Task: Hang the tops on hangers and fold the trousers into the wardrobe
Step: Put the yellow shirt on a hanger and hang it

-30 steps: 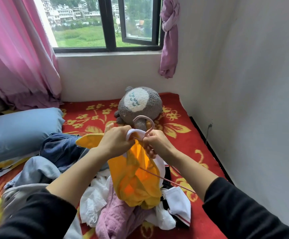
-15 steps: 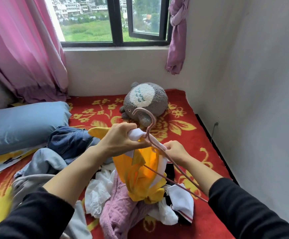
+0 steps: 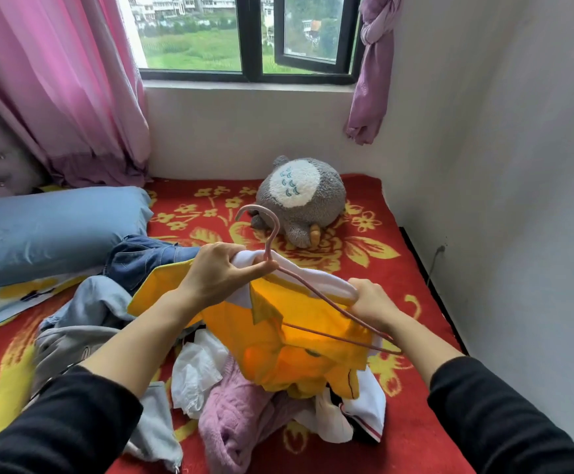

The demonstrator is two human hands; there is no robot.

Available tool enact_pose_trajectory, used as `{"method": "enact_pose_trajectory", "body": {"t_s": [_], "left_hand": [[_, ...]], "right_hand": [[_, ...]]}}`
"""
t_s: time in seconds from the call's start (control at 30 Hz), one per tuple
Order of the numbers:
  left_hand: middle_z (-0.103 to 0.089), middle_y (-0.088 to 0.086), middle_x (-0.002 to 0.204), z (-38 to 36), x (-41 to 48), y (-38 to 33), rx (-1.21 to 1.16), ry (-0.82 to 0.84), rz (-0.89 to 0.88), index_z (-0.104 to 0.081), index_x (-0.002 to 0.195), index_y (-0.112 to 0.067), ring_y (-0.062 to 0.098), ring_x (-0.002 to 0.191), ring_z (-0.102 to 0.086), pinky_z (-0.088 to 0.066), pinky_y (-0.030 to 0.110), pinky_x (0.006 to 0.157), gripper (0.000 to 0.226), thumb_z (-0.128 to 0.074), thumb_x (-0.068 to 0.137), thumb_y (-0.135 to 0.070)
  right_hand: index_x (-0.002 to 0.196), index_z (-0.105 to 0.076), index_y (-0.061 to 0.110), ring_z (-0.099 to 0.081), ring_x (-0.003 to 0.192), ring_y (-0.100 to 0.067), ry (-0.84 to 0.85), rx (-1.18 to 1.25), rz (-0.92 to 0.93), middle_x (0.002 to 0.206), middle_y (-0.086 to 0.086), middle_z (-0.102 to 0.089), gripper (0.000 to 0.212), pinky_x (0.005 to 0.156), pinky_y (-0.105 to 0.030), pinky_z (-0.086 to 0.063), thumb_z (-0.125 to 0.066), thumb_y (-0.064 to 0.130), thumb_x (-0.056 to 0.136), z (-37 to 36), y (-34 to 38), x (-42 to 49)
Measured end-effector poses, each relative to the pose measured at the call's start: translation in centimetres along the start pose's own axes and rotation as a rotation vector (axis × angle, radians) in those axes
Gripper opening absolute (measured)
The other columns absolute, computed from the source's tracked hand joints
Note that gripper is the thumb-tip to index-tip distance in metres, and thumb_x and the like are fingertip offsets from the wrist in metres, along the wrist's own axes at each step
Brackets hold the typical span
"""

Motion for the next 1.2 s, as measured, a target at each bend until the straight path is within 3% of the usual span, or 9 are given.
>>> {"method": "enact_pose_trajectory", "body": {"t_s": [0.13, 0.43, 0.57, 0.67, 0.8, 0.93, 1.03, 1.1, 1.2], "left_hand": [[-0.035, -0.007, 0.044, 1.4, -0.3, 0.9, 0.057, -0.121, 0.031, -0.038, 0.047, -0.011, 0.007, 0.042, -0.028, -0.022, 0.024, 0.043, 0.074, -0.054, 0.066, -0.081], [-0.042, 0.004, 0.042, 1.5, -0.8, 3.2, 0.247, -0.284, 0.164, -0.042, 0.047, -0.006, 0.018, 0.042, -0.039, -0.026, 0.029, 0.045, 0.083, -0.043, 0.067, -0.086], [-0.046, 0.007, 0.044, 1.3, -1.1, 3.8, 0.34, -0.3, 0.149, -0.048, 0.049, -0.003, 0.025, 0.045, -0.047, -0.031, 0.033, 0.047, 0.087, -0.035, 0.066, -0.088], [-0.043, 0.001, 0.045, 1.6, -1.3, 4.0, 0.347, -0.323, 0.206, -0.043, 0.049, -0.009, 0.024, 0.047, -0.045, -0.033, 0.033, 0.056, 0.082, -0.031, 0.066, -0.089], [-0.055, 0.002, 0.06, 0.9, -1.0, 3.8, 0.378, -0.269, 0.295, -0.056, 0.061, -0.014, 0.027, 0.064, -0.055, -0.045, 0.04, 0.072, 0.078, -0.033, 0.071, -0.087], [-0.053, 0.002, 0.056, 1.0, -0.9, 3.7, 0.177, -0.265, 0.31, -0.056, 0.059, -0.011, 0.024, 0.06, -0.054, -0.04, 0.034, 0.06, 0.081, -0.034, 0.064, -0.089], [-0.042, 0.001, 0.048, 3.2, -0.9, 3.5, 0.053, -0.325, 0.267, -0.044, 0.051, -0.009, 0.018, 0.048, -0.041, -0.028, 0.029, 0.05, 0.08, -0.039, 0.064, -0.087], [-0.037, 0.0, 0.047, 5.1, -0.6, 3.0, -0.018, -0.358, 0.235, -0.04, 0.049, -0.011, 0.016, 0.046, -0.035, -0.026, 0.029, 0.05, 0.076, -0.045, 0.066, -0.085], [-0.036, -0.005, 0.044, 8.2, 0.0, 1.5, -0.092, -0.395, 0.192, -0.037, 0.046, -0.017, 0.012, 0.044, -0.035, -0.025, 0.026, 0.048, 0.068, -0.048, 0.066, -0.082]], "right_hand": [[0.076, -0.059, 0.016, -0.061, 0.075, -0.03, -0.069, -0.071, -0.195, 0.078, -0.008, -0.065, 0.012, 0.054, -0.029, -0.04, -0.048, 0.013, 0.082, 0.2, -4.0, -0.1], [0.067, -0.058, 0.014, -0.057, 0.058, -0.025, -0.159, -0.044, -0.343, 0.066, -0.006, -0.061, 0.016, 0.047, -0.025, -0.035, -0.045, 0.007, 0.075, 0.6, -5.4, -0.8], [0.064, -0.057, 0.01, -0.055, 0.052, -0.026, -0.204, 0.175, -0.394, 0.059, -0.011, -0.055, 0.018, 0.049, -0.029, -0.044, -0.044, -0.001, 0.071, 2.0, -4.3, -0.5], [0.076, -0.059, 0.007, -0.057, 0.058, -0.028, -0.23, 0.311, -0.322, 0.07, -0.014, -0.059, 0.012, 0.047, -0.028, -0.046, -0.052, -0.002, 0.073, 2.9, -1.7, -0.4], [0.104, -0.058, 0.001, -0.059, 0.066, -0.023, -0.032, 0.553, -0.131, 0.086, -0.016, -0.059, 0.026, 0.046, -0.028, -0.05, -0.065, 0.003, 0.079, 1.9, 3.6, -1.3], [0.122, -0.056, 0.023, -0.065, 0.079, -0.017, 0.246, 0.594, 0.097, 0.098, -0.01, -0.068, 0.04, 0.059, -0.025, -0.052, -0.068, 0.014, 0.084, 0.2, 8.0, -2.4], [0.115, -0.062, 0.023, -0.059, 0.09, -0.013, -0.101, 0.506, 0.151, 0.109, -0.007, -0.061, 0.044, 0.066, -0.019, -0.048, -0.06, 0.001, 0.077, 2.0, 8.2, -1.9], [0.121, -0.057, 0.023, -0.049, 0.107, -0.021, -0.417, 0.222, 0.123, 0.116, -0.004, -0.052, 0.051, 0.081, -0.029, -0.044, -0.059, 0.005, 0.073, 4.1, 7.6, -1.5], [0.135, -0.045, 0.027, -0.036, 0.125, -0.023, -0.481, -0.11, 0.128, 0.131, -0.001, -0.046, 0.052, 0.098, -0.043, -0.029, -0.058, 0.035, 0.085, 5.7, 8.7, -0.5]]}}
Point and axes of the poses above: each hand's wrist, its own x-axis towards the middle knuckle, its own z-axis out of the back of the hand, y = z × x, the point moved 4 cm from there along x, towards the middle knuckle
